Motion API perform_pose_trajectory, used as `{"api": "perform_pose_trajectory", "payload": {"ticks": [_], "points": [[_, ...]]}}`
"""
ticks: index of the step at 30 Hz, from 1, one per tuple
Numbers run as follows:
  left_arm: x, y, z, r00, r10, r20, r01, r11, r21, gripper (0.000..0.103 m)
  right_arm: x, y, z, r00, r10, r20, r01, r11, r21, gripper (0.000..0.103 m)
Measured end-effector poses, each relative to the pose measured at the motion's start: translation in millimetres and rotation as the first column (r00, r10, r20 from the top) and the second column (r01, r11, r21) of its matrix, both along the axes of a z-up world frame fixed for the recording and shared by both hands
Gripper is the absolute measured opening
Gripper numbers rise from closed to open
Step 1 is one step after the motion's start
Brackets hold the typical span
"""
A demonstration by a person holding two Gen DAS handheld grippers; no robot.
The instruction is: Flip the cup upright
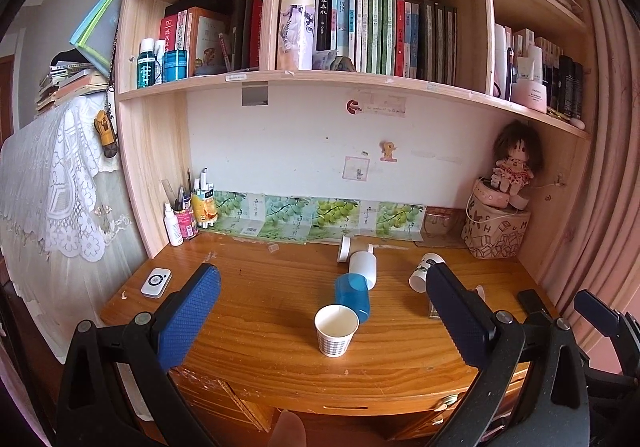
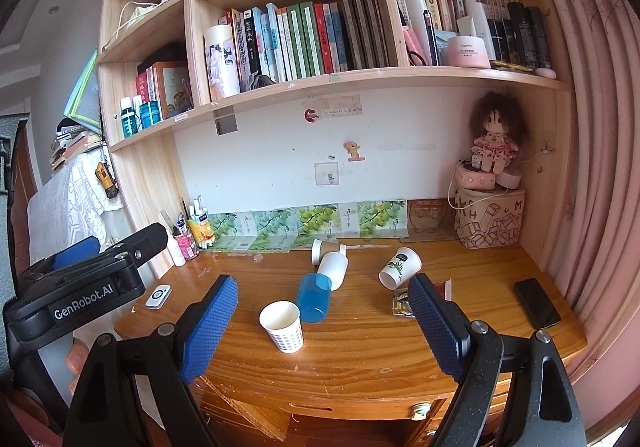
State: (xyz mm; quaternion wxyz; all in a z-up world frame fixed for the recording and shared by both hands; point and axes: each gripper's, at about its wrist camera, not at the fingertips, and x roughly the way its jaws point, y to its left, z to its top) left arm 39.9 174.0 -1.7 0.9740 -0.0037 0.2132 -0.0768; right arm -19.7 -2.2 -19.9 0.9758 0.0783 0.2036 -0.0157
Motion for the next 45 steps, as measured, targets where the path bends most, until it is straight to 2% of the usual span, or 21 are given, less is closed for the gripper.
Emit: {"api": "perform_pose_trajectory", "payload": {"ticks": [7,24,45], "points": [[-3.6,-3.3,1.3,1.0,-0.007,0.018,0.006,1.0,0.004,0.103,-2.0,-3.4,-0.3,1.0,-0.019,0.003,0.019,1.0,-0.003,0.087],[-8.3,-6.2,2.4,0.999,0.016,0.036,-0.016,1.0,0.011,0.103,1.3,-1.0,-1.2,1.0,0.015,0.007,-0.015,1.0,-0.011,0.087],[-0.4,-14.5,7.0,0.998,0.006,0.058,-0.008,1.0,0.028,0.103,7.2,-7.7,-0.9,1.0,0.009,0.009,-0.009,1.0,-0.006,0.087]]}}
